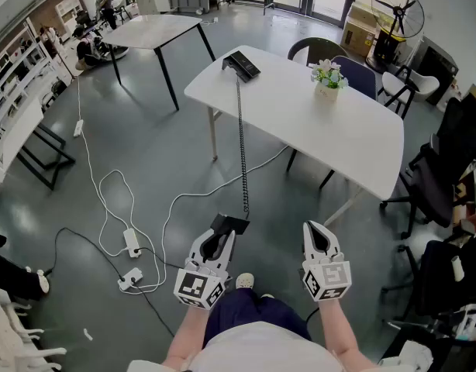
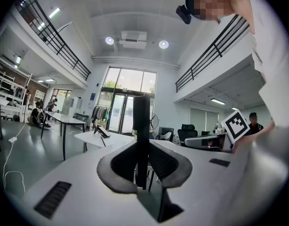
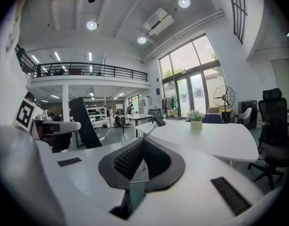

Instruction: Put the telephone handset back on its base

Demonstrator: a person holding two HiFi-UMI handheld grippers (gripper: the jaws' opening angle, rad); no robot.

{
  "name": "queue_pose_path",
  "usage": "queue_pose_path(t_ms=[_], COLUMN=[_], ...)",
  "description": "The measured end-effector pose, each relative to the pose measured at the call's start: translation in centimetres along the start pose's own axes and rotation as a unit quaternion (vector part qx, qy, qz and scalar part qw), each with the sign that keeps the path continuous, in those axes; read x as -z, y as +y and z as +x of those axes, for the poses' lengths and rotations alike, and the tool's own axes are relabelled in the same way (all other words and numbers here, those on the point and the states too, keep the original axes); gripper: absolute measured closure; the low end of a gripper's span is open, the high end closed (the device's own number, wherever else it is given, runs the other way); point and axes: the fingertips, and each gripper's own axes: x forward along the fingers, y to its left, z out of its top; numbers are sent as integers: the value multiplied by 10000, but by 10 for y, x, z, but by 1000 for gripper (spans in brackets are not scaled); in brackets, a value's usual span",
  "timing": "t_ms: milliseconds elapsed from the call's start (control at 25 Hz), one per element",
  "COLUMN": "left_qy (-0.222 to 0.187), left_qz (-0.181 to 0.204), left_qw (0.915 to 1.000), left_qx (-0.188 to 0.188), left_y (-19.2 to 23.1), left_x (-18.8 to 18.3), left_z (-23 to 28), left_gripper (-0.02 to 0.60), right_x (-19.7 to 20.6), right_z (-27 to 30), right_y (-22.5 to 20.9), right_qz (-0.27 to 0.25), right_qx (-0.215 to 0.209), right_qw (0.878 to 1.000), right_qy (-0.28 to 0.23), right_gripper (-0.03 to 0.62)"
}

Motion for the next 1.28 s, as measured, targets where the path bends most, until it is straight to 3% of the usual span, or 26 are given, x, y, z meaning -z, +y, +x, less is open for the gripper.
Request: queue_pose_path(t_ms=[320,680,1280], left_qy=[-229,-355,-219], left_qz=[139,197,59], left_qw=[9996,9987,9990], left_qx=[-134,-311,-392], left_y=[-32,-42,-7], left_x=[-6,-8,-3], left_z=[-16,-24,20], left_gripper=[505,505,505], right_x=[0,-1,2], right_z=[-49,-65,-7], right_y=[0,-4,-9], right_qz=[-114,95,310], right_qx=[-128,-177,-426], right_qw=[9997,9991,9985], right_qy=[-162,-369,-131], right_gripper=[563,562,562])
